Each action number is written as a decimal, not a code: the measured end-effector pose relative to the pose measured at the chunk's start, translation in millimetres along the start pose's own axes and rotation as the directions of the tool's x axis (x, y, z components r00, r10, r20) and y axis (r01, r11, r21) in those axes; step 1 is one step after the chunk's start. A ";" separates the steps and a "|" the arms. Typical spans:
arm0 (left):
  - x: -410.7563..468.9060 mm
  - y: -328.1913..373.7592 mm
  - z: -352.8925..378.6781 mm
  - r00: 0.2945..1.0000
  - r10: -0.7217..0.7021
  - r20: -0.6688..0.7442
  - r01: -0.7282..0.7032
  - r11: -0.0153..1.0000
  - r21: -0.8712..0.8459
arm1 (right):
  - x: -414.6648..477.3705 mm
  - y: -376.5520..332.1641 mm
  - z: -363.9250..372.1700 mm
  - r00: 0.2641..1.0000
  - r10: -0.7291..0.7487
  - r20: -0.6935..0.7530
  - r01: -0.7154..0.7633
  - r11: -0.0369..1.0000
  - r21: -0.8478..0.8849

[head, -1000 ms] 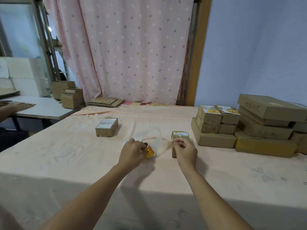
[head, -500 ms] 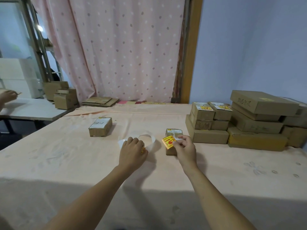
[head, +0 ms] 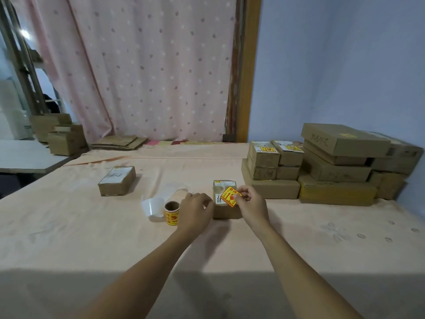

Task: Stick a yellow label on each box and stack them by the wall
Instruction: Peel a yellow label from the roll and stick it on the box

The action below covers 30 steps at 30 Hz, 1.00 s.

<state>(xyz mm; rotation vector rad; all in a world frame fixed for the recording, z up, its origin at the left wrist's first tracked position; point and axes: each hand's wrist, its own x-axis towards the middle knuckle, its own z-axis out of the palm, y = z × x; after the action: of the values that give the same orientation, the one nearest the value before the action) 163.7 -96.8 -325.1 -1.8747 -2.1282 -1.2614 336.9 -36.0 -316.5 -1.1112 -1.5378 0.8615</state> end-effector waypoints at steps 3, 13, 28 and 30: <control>2.9 -3.4 9.0 0.999 -0.032 -0.007 0.032 0.999 -0.026 | 17.5 2.8 -2.9 0.998 0.010 0.067 -0.005 0.997 -0.071; 5.7 2.5 22.8 0.989 0.087 -0.121 -0.077 0.994 0.084 | 43.8 3.7 9.1 0.988 -0.013 0.151 0.046 0.976 -0.214; 2.8 12.2 26.8 0.999 -0.047 0.017 0.048 0.996 -0.071 | 41.9 21.2 -2.2 0.988 -0.093 0.121 0.126 0.945 -0.301; 1.1 16.3 24.6 0.995 -0.083 0.051 0.087 0.993 -0.080 | 37.3 20.1 -4.6 0.993 -0.067 0.101 0.094 0.951 -0.293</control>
<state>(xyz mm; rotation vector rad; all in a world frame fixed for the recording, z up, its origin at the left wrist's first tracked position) 188.6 -82.6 -332.3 -1.8819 -2.2364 -1.3540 343.5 5.7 -322.2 -1.2268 -1.8189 0.6446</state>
